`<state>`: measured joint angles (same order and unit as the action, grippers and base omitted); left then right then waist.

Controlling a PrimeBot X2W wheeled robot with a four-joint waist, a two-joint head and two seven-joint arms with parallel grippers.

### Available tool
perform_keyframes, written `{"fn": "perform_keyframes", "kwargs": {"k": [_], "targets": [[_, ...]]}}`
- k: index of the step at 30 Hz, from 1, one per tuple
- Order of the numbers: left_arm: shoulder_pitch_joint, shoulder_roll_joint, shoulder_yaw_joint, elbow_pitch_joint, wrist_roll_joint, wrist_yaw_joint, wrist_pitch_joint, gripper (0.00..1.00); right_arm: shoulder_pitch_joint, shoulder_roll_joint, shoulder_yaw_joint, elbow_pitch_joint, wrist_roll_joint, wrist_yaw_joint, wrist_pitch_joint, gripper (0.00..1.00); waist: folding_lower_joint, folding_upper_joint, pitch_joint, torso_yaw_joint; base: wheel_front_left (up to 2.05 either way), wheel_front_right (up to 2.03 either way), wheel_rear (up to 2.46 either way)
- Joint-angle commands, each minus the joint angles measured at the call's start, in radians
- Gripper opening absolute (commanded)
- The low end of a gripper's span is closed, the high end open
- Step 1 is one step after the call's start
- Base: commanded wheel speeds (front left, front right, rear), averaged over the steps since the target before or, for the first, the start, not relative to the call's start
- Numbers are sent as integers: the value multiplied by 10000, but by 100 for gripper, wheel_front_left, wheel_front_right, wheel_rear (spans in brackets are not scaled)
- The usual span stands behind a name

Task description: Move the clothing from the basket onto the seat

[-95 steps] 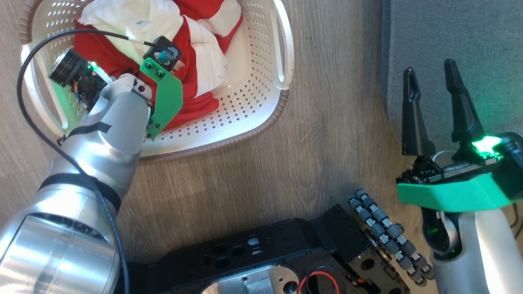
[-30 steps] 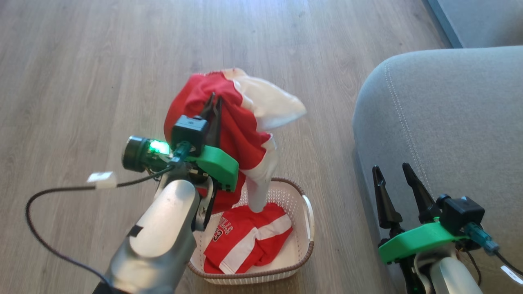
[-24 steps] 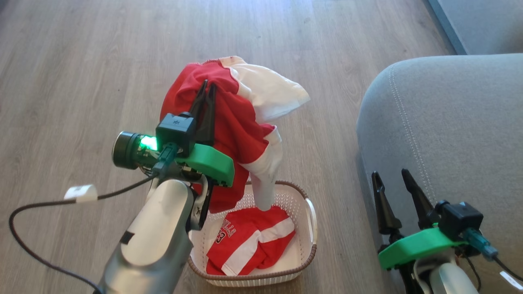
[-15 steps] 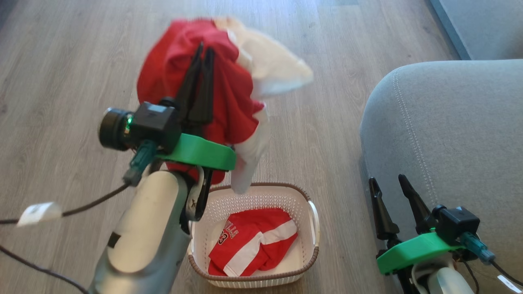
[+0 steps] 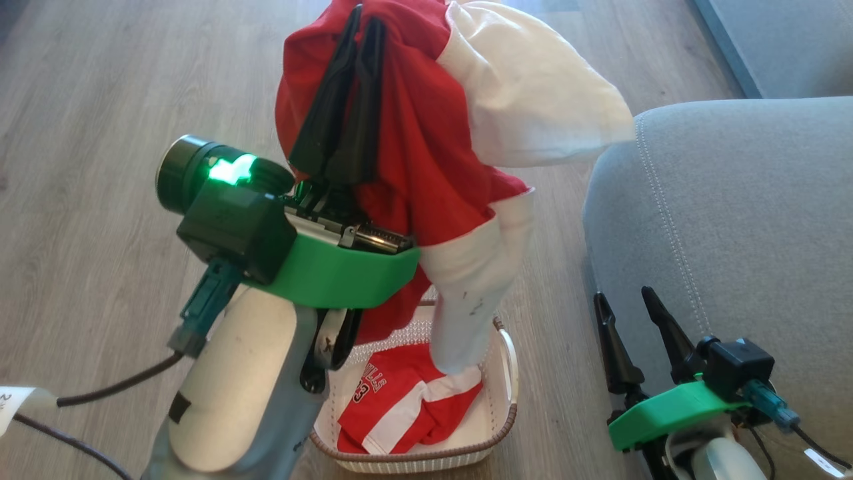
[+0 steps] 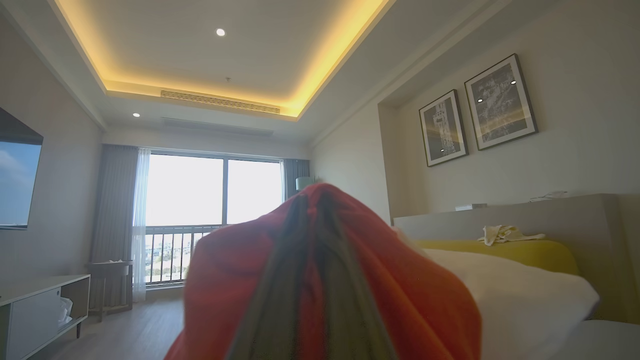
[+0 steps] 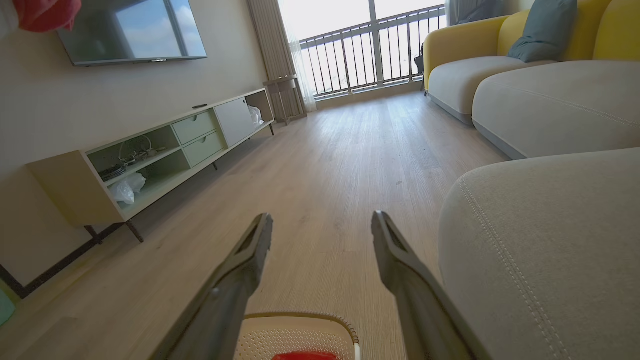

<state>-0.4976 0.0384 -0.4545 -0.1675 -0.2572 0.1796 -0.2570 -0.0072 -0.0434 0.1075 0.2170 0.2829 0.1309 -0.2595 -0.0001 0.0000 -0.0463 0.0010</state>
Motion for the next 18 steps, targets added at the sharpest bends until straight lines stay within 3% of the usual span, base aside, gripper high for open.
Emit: {"fn": "perform_keyframes", "kwargs": {"k": [1,11,18], "targets": [[-629,119,287,-423,-89,100,-47,0,-256,-68,303,-300,30,-2,-23,100,1,0,-11,-65,0,0,0],[-580,118,219,-421,-77,155,-47,0,-299,-68,486,-565,-74,-2,-23,100,1,0,61,-231,0,0,0],[-577,118,167,-326,-53,108,-47,0,-192,-68,1604,-1387,-1464,-2,-23,100,1,0,130,-264,0,0,0]]}}
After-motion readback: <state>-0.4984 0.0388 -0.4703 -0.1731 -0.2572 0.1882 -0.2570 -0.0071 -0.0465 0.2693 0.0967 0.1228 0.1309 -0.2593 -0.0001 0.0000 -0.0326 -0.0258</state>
